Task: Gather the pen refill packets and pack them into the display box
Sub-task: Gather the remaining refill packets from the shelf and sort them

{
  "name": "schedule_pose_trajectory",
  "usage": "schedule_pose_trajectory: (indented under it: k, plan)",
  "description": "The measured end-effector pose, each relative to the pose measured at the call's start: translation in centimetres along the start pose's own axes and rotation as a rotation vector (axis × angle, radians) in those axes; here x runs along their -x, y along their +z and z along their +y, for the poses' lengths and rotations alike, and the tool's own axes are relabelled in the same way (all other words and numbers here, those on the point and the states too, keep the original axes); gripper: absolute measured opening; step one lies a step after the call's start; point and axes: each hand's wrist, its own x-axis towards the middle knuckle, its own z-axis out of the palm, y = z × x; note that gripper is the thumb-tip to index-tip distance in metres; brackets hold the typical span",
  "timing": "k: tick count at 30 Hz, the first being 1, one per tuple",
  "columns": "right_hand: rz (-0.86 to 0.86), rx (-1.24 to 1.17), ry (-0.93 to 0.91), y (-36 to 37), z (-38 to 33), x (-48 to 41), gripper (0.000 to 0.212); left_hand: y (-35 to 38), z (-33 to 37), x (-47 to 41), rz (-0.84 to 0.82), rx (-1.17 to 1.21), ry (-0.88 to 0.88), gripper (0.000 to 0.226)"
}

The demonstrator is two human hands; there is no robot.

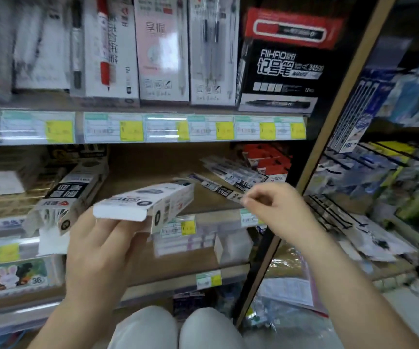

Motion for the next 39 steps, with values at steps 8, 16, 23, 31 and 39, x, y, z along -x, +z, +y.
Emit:
schedule_pose_trajectory:
  k: [8, 16, 23, 31, 39]
  plan:
    - [0.024, 0.336, 0.058, 4.6, 4.4, -7.8, 0.045, 5.5, -5.7, 2.4, -0.069, -0.145, -0.127, 0.025]
    - [-0.320, 0.582, 0.261, 7.3, 7.5, -13.5, 0.086, 7.1, -5.7, 3.0, -0.464, -0.199, -0.439, 0.016]
    - [-0.237, 0.686, 0.139, 8.0, 8.2, -13.8, 0.047, 6.8, -4.6, 3.5, -0.627, -0.144, -0.393, 0.035]
    - [-0.102, 0.814, -0.057, 8.2, 7.1, -13.4, 0.047, 4.3, -2.1, 5.0, -0.519, -0.073, -0.447, 0.030]
    - [-0.113, 0.795, 0.015, 8.1, 7.4, -13.3, 0.030, 3.7, -0.9, 3.6, -0.419, -0.071, -0.518, 0.030]
